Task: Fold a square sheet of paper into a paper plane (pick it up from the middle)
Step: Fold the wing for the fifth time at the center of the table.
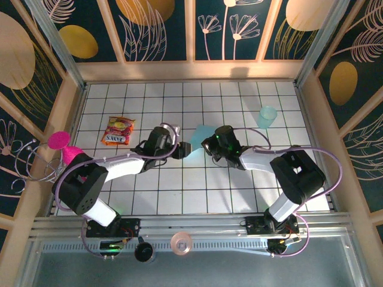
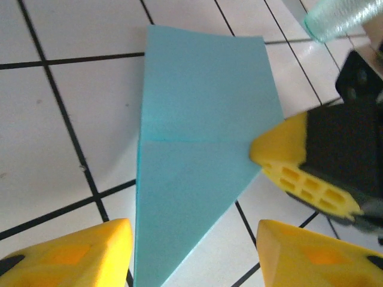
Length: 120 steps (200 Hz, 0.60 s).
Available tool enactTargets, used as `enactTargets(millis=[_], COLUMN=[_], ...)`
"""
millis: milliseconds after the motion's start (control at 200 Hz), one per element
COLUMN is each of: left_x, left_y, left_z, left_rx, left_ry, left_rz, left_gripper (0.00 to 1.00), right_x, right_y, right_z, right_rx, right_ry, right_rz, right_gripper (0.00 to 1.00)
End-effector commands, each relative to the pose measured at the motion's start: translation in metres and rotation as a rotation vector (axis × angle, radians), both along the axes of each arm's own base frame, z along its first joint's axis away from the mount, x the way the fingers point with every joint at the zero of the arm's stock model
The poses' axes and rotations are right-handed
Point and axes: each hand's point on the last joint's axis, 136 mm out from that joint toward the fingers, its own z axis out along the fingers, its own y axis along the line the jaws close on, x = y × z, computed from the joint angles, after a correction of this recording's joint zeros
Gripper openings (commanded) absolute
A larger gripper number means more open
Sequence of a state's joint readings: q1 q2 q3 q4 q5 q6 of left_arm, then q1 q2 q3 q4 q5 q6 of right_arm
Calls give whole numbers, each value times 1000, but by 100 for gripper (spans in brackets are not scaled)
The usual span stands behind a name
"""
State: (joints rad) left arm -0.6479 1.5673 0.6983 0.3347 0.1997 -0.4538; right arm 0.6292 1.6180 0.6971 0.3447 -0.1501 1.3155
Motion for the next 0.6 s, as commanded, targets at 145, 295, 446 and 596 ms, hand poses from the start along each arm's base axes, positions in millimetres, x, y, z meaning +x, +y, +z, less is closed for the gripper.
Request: enactTargets(millis=[145, 295, 446, 596], left_x=[9, 9, 5, 3], left_y=[-9, -18, -31, -36], left_z=[22, 15, 10, 2], left_rx=[143, 213, 234, 263], left_ry=[-357, -435, -475, -496], left_rz=[-153, -228, -295, -324], left_gripper=[58, 58, 58, 59], right_x=[-3, -2, -1, 1], right_y=[-4, -4, -4, -5], right_z=[5, 8, 10, 13], right_rx=[31, 44, 51, 56], right_ry=[43, 53, 58, 58], right_rz=[-5, -5, -4, -6], right_gripper=[0, 0, 0, 0])
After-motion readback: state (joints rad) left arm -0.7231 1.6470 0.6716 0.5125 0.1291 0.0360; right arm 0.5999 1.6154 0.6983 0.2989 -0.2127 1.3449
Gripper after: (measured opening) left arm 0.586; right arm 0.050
